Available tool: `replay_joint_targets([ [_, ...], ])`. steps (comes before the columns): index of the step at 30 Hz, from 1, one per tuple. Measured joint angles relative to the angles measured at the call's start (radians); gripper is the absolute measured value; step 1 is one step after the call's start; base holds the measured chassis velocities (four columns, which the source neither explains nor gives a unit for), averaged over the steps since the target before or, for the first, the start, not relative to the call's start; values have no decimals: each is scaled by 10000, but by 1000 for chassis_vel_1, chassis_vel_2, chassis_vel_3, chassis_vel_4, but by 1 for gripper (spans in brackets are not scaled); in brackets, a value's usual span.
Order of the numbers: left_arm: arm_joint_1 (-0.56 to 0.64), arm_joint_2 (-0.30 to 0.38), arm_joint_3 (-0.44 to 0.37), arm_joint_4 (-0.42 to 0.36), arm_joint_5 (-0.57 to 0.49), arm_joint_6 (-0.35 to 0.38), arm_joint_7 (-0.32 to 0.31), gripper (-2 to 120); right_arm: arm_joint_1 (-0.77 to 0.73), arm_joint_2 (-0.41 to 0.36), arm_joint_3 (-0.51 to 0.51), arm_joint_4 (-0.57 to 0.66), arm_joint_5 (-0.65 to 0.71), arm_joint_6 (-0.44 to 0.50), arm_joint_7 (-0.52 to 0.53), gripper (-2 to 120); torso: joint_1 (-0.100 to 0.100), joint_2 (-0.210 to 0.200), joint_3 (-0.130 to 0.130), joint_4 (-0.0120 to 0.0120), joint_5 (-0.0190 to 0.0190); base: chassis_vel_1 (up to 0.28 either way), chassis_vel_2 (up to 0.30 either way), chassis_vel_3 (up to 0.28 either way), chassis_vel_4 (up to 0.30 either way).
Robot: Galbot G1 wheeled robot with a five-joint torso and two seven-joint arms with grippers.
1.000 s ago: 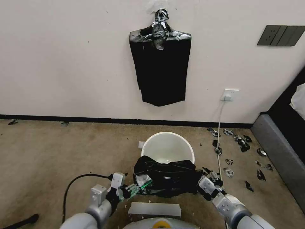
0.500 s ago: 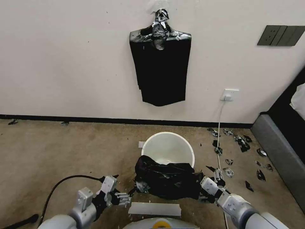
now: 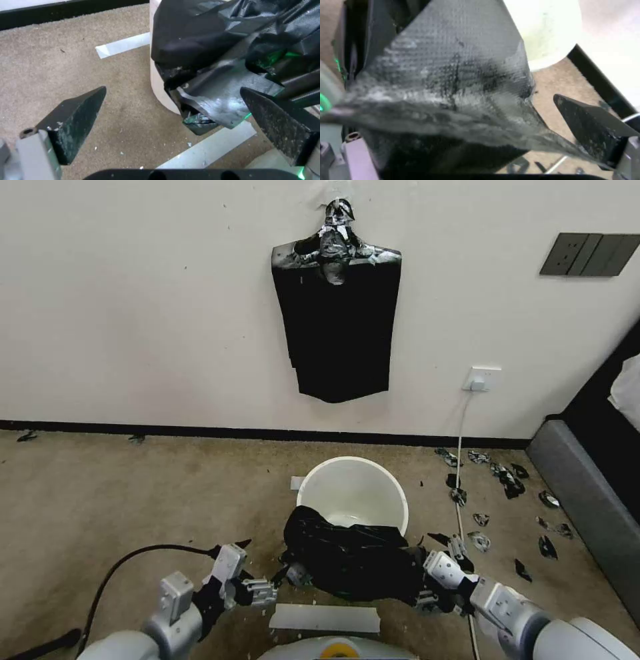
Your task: Place a trash bag onto the trash bin.
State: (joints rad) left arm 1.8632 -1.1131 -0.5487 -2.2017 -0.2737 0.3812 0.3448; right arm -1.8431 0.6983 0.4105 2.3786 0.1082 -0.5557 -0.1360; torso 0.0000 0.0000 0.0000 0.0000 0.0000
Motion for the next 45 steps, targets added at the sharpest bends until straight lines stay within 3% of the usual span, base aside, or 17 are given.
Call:
replay_joint_targets([
  [20, -104, -460, 222, 90, 458, -19, -30, 100, -92, -772, 1013, 685, 1531, -128, -35, 100, 0, 0, 0, 1, 1, 0, 0, 0, 0],
  [29, -182, -552, 284, 101, 513, -19, -34, 100, -431, -1115, 1442, 1191, 1613, -55, -169, 100, 0, 0, 0, -1, -2, 0, 0, 0, 0],
  [40, -141, -864, -295, -1019, -50, -45, -66, 100, 1609, -1354, 836, 1241, 3483, -44, 196, 100, 0, 0, 1, 7, 1, 0, 0, 0, 0],
  [41, -281, -858, -294, -1127, -115, -48, -80, 100, 1750, -1258, 910, 1240, 3563, -39, 271, 100, 0, 0, 0, -4, -1, 0, 0, 0, 0],
  [43, -314, -907, -338, -1232, -150, -70, -95, 100, 2064, -1232, 874, 1238, 3591, -8, 324, 100, 0, 0, 0, -5, -2, 0, 0, 0, 0],
  [45, -221, -1078, -609, -1443, -152, -235, -144, 100, 2866, -1379, 343, 1048, 3590, 77, 360, 100, 0, 0, 0, -2, -3, 0, 0, 0, 0],
])
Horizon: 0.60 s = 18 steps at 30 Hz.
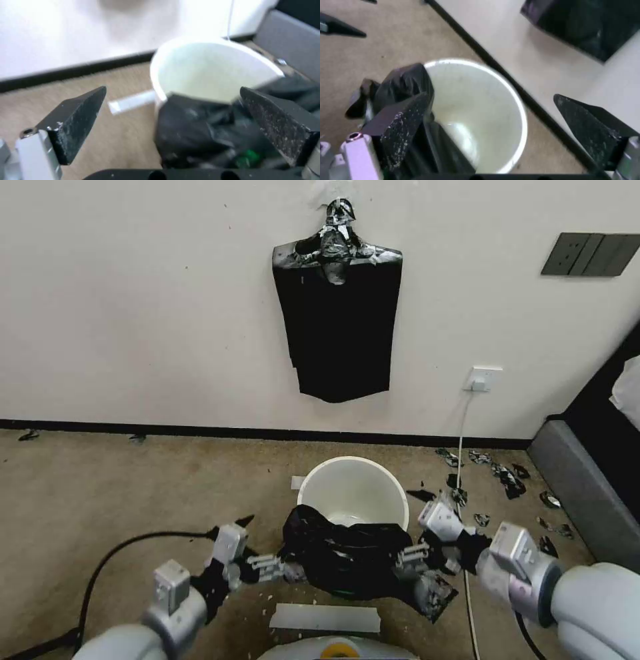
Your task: Place a trash bag onto the trash bin.
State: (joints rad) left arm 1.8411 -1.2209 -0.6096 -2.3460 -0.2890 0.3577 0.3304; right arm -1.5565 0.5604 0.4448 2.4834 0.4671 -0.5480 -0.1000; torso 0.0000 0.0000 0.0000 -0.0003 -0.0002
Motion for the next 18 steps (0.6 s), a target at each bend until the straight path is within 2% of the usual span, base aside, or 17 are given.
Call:
replay_joint_targets([
  [1, 0, 0, 0, 0, 0, 0, 0, 100, 0, 0, 0, 0, 0, 0, 0, 100, 0, 0, 0, 0, 0, 0, 0, 0, 0],
  [4, 135, -202, -533, -237, 272, -362, -223, 100, 2278, -423, -1890, -857, -183, 23, 24, 100, 1, 0, 1, 6, 3, 0, 0, 0, 0],
  [5, 135, -202, -533, -237, 272, -362, -223, 100, 2278, -423, -1890, -857, -183, 23, 24, 100, 1, 0, 1, 6, 3, 0, 0, 0, 0],
  [7, 131, -325, -804, -349, 647, -629, -587, 100, 4264, -464, -3342, -1512, -254, 6, -25, 100, 0, 0, 1, 2, 4, 0, 0, 0, 0],
  [8, 131, -325, -804, -349, 647, -629, -587, 100, 4264, -464, -3342, -1512, -254, 6, -25, 100, 0, 0, 1, 2, 4, 0, 0, 0, 0],
  [10, 126, -501, -911, -372, 1086, -889, -1055, 100, 5849, -255, -4717, -2118, -426, -98, -124, 100, 0, 0, 1, 3, 1, 0, 0, 0, 0],
  [11, 126, -501, -911, -372, 1086, -889, -1055, 100, 5849, -255, -4717, -2118, -426, -98, -124, 100, 0, 0, 1, 3, 1, 0, 0, 0, 0],
  [13, 134, -630, -994, -332, 1524, -1169, -1250, 100, 7033, -45, -5812, -2670, -581, -221, -232, 100, 0, 0, 1, 4, 4, 0, 0, 0, 0],
  [14, 188, -713, -1056, -237, 1846, -1442, -1342, 100, 7974, 162, -6779, -3167, -599, -382, -299, 100, 1, 0, 1, 3, -1, 0, 0, 0, 0],
  [15, 188, -713, -1056, -237, 1846, -1442, -1342, 100, 7974, 162, -6779, -3167, -599, -382, -299, 100, 1, 0, 1, 3, -1, 0, 0, 0, 0],
  [17, 263, -785, -1073, -170, 2053, -1629, -1575, 100, 9399, 557, -8071, -3956, -448, -720, -396, 100, 0, 0, 2, 4, -1, 0, 0, 0, 0],
  [18, 263, -785, -1073, -170, 2053, -1629, -1575, 100, 9399, 557, -8071, -3956, -448, -720, -396, 100, 0, 0, 2, 4, -1, 0, 0, 0, 0],
])
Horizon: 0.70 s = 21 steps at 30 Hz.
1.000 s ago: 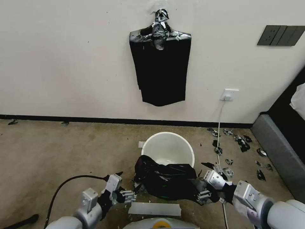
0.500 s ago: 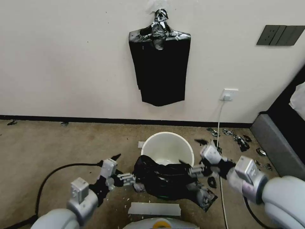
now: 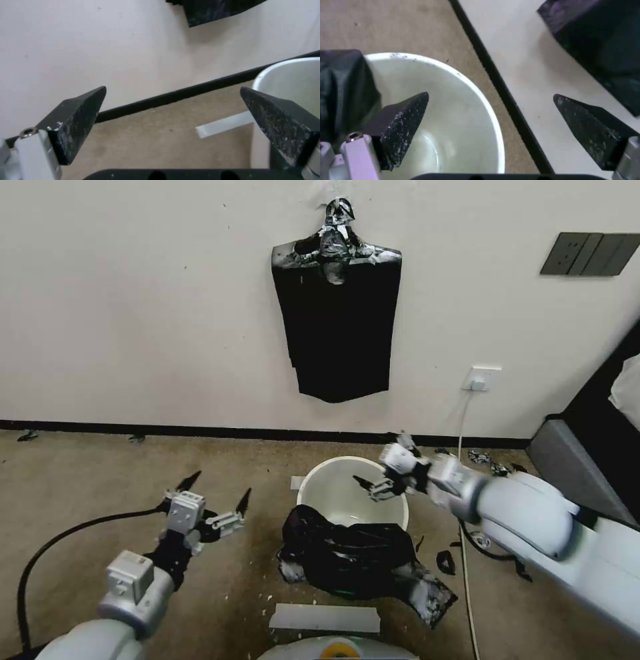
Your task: Place a trash bag onto the trash bin.
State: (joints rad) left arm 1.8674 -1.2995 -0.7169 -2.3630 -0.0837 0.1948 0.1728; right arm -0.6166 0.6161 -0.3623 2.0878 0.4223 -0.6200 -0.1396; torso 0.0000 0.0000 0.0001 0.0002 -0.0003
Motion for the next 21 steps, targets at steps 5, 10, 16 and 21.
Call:
replay_joint_targets([
  [5, 109, -110, -12, 53, 113, -26, -100, 100, 1520, 845, -1557, -1373, 204, -375, -301, 100, 0, -1, 0, 0, 2, 0, 0, 0, 0],
  [10, 206, -323, 89, 172, 296, -99, -77, 100, 2337, 1183, -2541, -2474, 248, -470, -866, 100, 0, 0, -1, -2, 1, 0, 0, 0, 0],
  [16, 208, -479, 338, 364, 499, -143, -49, 100, 2773, 1459, -2970, -3349, 297, -470, -1041, 100, 0, -1, 0, -2, 2, 0, 0, 0, 0],
  [21, 209, -614, 534, 456, 647, -159, -26, 100, 3038, 1726, -3223, -3896, 303, -467, -1107, 93, 0, -1, 0, -2, 3, 0, 0, 0, 0],
])
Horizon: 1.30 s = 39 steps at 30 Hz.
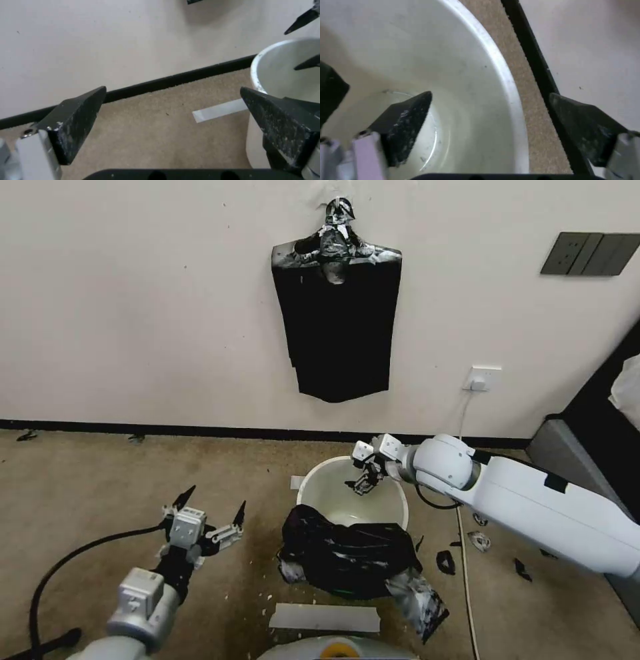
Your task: Place a trash bag onto the trash bin.
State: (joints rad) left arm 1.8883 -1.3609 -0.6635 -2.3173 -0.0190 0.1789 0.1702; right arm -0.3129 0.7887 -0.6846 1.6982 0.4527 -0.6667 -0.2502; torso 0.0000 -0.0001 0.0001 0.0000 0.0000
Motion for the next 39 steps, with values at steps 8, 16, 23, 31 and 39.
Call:
replay_joint_targets([
  [8, -1, -58, 152, 131, 113, -13, 19, 100, 344, 235, -453, -604, -23, 23, -208, 66, 0, 1, -1, 0, 0, 0, 0, 0, 0],
  [16, -38, -51, 217, 208, 121, -16, 26, 100, 529, 228, -602, -689, 132, 36, -317, 37, -1, 1, -1, 0, 0, 0, 0, 0, 0],
  [23, -41, -50, 227, 218, 121, -16, 28, 100, 557, 148, -647, -645, 287, 53, -354, 18, -1, 2, -1, -1, -1, 0, 0, 0, 0],
  [31, -45, -56, 252, 234, 121, -16, 29, 100, 466, 60, -616, -601, 317, 76, -319, 18, -1, 2, -2, -1, -1, 0, 0, 0, 0],
  [39, -50, -80, 253, 275, 118, -14, 29, 100, -1001, -139, 789, 273, 2248, -37, 1643, 14, -1, 1, -1, 1, 3, 0, 0, 0, 0],
])
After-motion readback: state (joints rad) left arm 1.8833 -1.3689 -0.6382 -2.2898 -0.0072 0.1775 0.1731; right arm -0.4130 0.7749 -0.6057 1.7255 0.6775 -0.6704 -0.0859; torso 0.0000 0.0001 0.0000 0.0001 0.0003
